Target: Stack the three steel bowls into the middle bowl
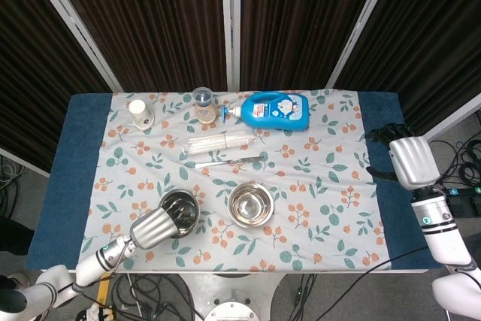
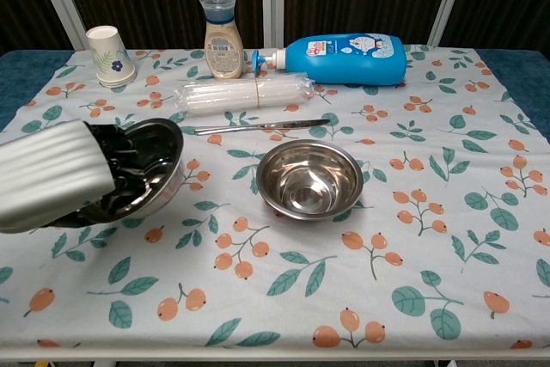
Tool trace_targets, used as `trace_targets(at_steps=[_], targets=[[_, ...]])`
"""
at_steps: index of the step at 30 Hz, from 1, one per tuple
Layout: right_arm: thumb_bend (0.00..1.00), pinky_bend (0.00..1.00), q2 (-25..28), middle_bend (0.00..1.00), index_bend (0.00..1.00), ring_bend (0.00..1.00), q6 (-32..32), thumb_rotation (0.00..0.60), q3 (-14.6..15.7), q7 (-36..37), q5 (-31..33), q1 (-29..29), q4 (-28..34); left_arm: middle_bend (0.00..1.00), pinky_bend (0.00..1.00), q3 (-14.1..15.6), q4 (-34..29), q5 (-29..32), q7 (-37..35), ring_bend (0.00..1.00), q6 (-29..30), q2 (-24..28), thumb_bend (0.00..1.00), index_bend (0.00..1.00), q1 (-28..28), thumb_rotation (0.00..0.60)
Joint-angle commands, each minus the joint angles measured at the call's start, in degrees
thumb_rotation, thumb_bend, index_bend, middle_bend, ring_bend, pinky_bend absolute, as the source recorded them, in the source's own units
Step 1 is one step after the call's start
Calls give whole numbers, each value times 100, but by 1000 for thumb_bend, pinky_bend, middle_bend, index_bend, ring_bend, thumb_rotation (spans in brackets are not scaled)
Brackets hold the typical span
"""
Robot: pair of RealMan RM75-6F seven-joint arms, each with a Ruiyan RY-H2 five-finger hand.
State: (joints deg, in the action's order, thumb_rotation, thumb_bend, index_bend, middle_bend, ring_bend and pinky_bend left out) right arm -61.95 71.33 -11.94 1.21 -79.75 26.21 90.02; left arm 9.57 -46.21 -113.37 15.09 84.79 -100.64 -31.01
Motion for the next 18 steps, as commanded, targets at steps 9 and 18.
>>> trace_targets(at_steps=[9, 18], targets=[[16, 261, 195, 407, 340, 233, 545, 600, -294, 747, 147, -300, -178, 716, 482, -675, -745, -138, 82, 479, -997, -237, 350, 704, -1482, 600], [15, 261, 261, 404, 328, 228, 729, 600, -382, 1137, 206, -461, -466, 717, 482, -887, -123, 60, -294, 479, -1188, -753, 350, 706, -1952, 600]])
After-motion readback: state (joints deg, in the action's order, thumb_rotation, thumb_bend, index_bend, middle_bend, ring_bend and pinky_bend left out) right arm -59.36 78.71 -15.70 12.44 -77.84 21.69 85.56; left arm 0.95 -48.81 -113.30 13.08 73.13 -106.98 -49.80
